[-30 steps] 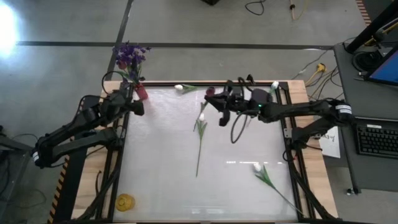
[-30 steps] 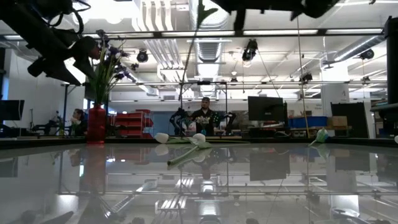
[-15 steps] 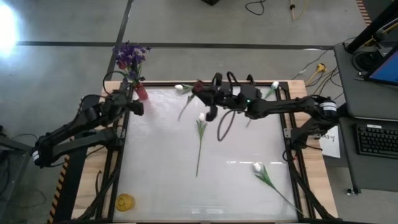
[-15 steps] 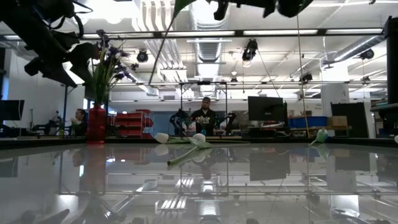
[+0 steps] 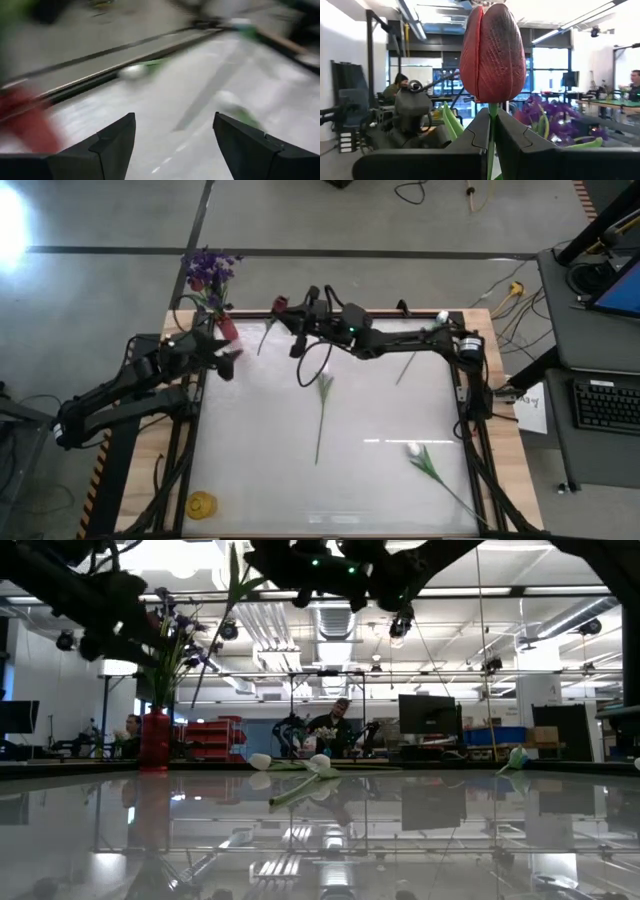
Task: Sort flowers into vase by color
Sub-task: Put the red flower into the red vase
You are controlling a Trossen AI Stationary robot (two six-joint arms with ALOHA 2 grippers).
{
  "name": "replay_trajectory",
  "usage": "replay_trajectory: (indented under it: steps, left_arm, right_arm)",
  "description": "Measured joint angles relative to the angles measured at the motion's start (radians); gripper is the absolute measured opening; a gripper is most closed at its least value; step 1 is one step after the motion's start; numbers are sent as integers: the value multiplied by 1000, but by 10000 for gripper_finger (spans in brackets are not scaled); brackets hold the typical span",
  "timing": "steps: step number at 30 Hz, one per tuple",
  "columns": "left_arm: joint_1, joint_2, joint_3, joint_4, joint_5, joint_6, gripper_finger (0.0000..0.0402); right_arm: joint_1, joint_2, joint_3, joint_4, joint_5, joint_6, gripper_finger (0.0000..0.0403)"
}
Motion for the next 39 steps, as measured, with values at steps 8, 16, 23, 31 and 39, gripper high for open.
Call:
replay_trajectory:
  steps: [8,16,23,31,39]
  left_arm:
    - [-35,55,-6,306,133,173,256]
    - [-36,247,31,524,96,340,256]
    - [-39,372,31,682,85,365,249]
    - [-39,453,32,732,95,305,123]
    - [-39,465,32,740,107,292,13]
  right_arm:
    - [-48,41,38,-55,-64,153,12]
    - [-45,62,56,-50,-67,147,12]
    - [-45,71,60,-57,-66,87,12]
    - [-43,74,60,-109,-66,60,12]
    - [-31,73,60,-148,-64,65,13]
